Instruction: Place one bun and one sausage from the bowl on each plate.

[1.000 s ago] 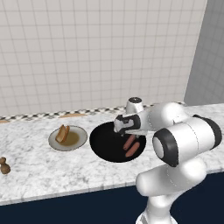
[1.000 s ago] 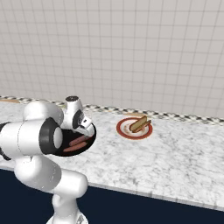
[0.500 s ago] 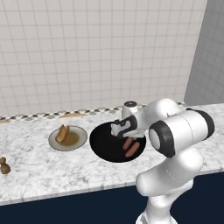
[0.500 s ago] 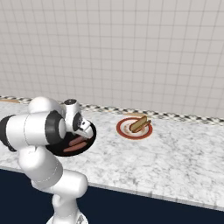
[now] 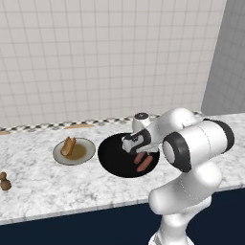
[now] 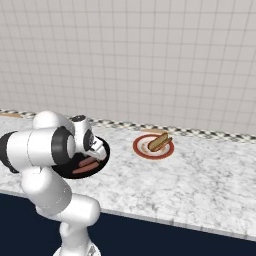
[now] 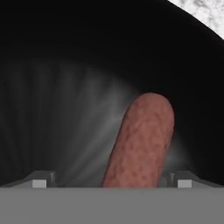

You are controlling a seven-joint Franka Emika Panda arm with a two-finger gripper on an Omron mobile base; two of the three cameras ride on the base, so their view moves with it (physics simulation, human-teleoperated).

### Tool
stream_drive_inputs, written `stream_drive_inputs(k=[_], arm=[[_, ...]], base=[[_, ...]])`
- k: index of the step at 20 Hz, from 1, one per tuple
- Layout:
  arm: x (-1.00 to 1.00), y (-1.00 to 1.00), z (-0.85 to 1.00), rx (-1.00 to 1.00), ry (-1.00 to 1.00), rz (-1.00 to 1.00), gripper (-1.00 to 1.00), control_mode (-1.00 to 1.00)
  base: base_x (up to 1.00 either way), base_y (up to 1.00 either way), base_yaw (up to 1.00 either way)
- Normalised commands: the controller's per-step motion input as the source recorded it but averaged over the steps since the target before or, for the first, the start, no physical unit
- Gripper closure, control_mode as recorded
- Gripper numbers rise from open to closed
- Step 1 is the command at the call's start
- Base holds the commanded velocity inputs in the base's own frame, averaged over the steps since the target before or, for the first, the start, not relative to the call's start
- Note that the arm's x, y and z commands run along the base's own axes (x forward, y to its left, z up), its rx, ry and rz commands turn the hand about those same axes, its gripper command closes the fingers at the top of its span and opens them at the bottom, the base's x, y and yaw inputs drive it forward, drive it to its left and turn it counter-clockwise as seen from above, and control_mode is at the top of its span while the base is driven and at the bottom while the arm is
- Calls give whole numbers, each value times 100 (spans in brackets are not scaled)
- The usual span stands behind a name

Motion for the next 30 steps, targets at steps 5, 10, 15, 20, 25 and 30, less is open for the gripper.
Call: stream_drive_inputs(k=[5, 10, 15, 20, 25, 30], arm=[[-14, 5, -27, -3, 0, 0, -100, -100], [0, 9, -12, -5, 1, 0, 100, -100], [-1, -27, 44, 0, -7, 1, 100, -100], [5, -96, 100, 9, -21, 0, 100, -100], [56, -100, 83, 1, -2, 0, 100, -100], [93, -100, 30, 0, 8, 0, 100, -100]], base=[[0, 0, 0], [0, 0, 0], [0, 0, 0], [0, 0, 0], [0, 0, 0], [0, 0, 0]])
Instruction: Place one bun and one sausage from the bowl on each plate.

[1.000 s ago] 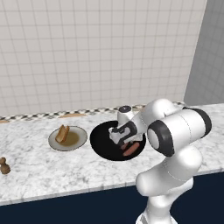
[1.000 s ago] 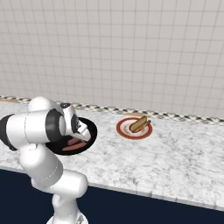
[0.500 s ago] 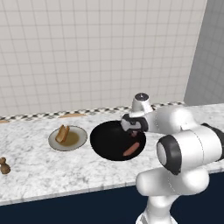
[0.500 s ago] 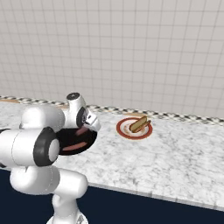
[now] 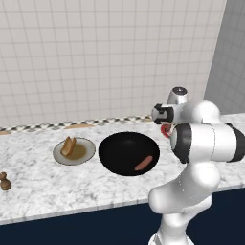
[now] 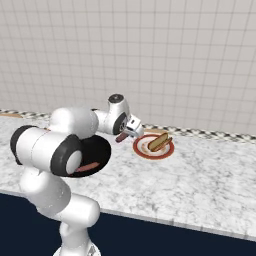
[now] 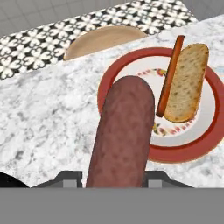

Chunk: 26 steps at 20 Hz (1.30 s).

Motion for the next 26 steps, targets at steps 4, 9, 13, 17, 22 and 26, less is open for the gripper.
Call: stream_drive_inputs(k=[4, 9, 13, 17, 22, 26], arm=[[62, -31, -36, -8, 7, 0, 100, -100], [9, -8, -59, -13, 5, 0, 100, -100], [26, -20, -58, -8, 0, 0, 100, -100], [44, -48, -32, -3, 0, 0, 100, -100], [36, -22, -6, 0, 0, 0, -100, -100], [24, -18, -1, 1, 0, 0, -100, -100]], base=[[0, 0, 0], [0, 0, 0], [0, 0, 0], [0, 0, 0], [0, 0, 0], [0, 0, 0]])
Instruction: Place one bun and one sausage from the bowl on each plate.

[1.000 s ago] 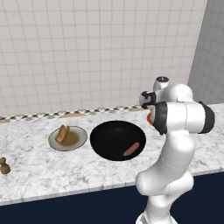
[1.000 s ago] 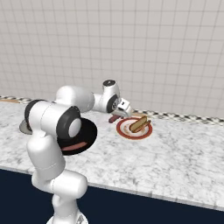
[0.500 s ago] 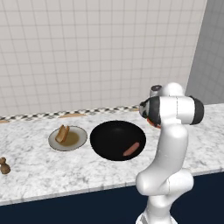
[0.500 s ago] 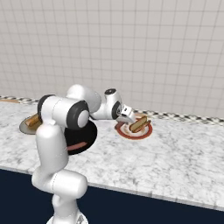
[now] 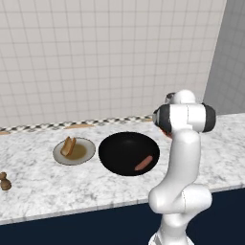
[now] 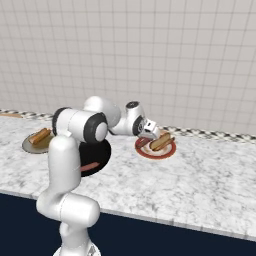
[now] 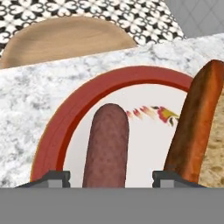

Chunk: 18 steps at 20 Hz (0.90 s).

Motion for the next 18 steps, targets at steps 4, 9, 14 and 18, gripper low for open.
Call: stream_drive_inputs(k=[4, 9, 14, 18], arm=[[-16, -11, 24, 7, -4, 0, -100, -100], [-91, 55, 87, 6, -9, 5, -100, -100], [-100, 100, 64, 0, 2, 5, -100, -100], [-100, 100, 49, 0, 14, 7, -100, -100]], base=[[0, 0, 0], [0, 0, 0], [0, 0, 0], [0, 0, 0]])
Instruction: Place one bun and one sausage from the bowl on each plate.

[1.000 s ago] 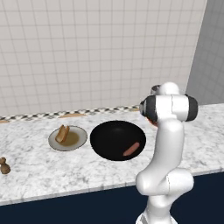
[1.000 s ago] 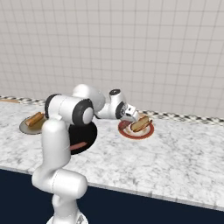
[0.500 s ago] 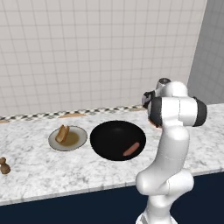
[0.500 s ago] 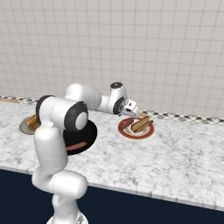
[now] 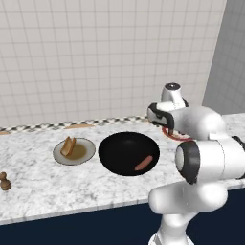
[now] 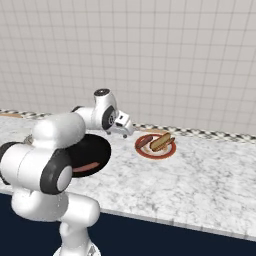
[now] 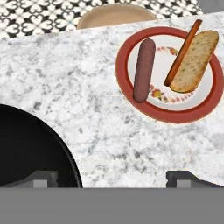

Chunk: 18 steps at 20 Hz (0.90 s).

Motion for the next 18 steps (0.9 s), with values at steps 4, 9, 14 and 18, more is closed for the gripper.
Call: stream_drive_inputs(k=[4, 9, 14, 18], arm=[[-100, 100, 51, 0, 16, 6, -100, -100], [-100, 100, -2, 4, 12, -5, -100, -100], [-34, 38, -56, 19, 0, -11, -100, -100], [47, 3, -48, 1, 0, -11, -100, -100]], base=[[0, 0, 0], [0, 0, 0], [0, 0, 0], [0, 0, 0]])
